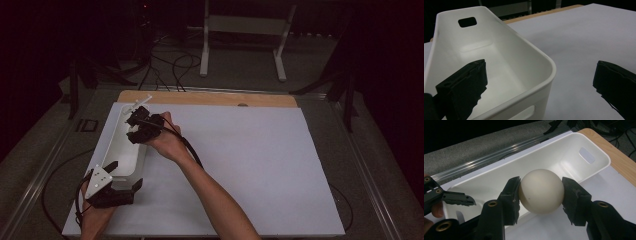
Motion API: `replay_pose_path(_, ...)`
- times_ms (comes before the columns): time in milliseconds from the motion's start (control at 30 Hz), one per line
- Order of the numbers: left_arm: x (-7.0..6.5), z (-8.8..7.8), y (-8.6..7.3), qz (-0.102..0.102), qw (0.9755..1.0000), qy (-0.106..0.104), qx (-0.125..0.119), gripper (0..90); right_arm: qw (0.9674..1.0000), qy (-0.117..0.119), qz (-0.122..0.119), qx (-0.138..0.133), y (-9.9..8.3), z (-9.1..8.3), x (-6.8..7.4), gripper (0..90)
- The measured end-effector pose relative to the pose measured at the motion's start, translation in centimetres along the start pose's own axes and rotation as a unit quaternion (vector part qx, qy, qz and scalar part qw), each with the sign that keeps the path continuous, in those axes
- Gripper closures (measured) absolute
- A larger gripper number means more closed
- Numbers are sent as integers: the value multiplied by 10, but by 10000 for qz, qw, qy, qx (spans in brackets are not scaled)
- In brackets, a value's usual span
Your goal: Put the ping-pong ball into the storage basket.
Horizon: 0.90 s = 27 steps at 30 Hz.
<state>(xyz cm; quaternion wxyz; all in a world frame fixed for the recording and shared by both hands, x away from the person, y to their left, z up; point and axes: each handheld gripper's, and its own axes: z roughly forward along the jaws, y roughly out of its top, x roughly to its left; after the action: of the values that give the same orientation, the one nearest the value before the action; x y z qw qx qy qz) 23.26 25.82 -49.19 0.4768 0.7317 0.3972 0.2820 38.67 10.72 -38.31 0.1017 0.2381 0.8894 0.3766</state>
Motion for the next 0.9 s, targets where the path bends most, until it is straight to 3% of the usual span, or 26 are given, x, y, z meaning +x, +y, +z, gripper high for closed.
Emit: replay_pose_path(900, -1, 0, 0, 26, 10000, 20, -6, 0, 9999, 18, -93, 50, 13, 13, 12, 503)
